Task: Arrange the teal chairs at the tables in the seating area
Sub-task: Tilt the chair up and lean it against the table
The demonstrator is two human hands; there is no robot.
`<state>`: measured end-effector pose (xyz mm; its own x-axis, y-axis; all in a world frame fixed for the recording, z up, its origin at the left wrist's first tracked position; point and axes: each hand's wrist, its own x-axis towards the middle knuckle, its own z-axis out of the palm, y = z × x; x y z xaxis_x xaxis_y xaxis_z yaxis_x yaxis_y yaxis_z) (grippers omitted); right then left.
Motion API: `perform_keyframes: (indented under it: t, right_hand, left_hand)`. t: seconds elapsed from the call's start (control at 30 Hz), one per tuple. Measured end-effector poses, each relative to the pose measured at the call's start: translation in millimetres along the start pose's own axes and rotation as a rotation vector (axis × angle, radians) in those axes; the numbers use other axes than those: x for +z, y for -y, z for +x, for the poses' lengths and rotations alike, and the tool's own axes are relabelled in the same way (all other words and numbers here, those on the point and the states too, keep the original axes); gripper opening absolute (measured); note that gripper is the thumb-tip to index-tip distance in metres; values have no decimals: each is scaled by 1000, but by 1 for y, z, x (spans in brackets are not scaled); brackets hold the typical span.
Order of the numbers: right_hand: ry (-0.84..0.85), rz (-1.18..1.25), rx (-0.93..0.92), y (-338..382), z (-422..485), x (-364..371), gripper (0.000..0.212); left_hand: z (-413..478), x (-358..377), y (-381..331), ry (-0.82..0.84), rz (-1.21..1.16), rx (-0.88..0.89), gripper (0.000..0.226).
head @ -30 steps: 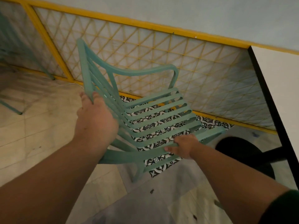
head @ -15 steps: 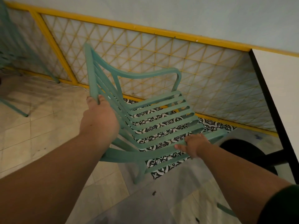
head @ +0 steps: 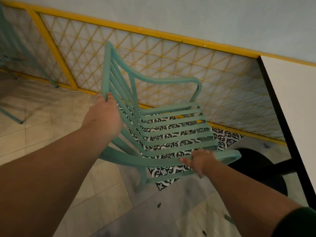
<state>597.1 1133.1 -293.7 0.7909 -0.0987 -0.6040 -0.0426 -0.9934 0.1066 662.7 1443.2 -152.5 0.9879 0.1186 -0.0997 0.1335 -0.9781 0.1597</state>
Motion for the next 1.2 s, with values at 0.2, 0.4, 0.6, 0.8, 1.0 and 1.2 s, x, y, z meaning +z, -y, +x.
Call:
perform_keyframes:
  t: [0.2,0.4,0.6,0.8,1.0,1.2]
  right_hand:
    - [26,-64,-50,9,-16,0,59]
    - [-16,61,-17,9,-15,15,69]
    - [36,-17,-55,27,-23,8,38]
    - [50,109,-34,29,-16,11,50]
    - [48,209,-39,20,-9,17,57]
    - [-6,255,-134,9,-7,25,42]
  left_hand:
    - [16,-1,7,-19,45,59,71]
    - [35,-5,7,10,150,132,69]
    - [55,-9,9,24,247,147,71]
    - [47,-18,2,30,368,148,63]
    - [-13,19,-19,116,612,240,59]
    - [-50,83,-17,263,675,391,52]
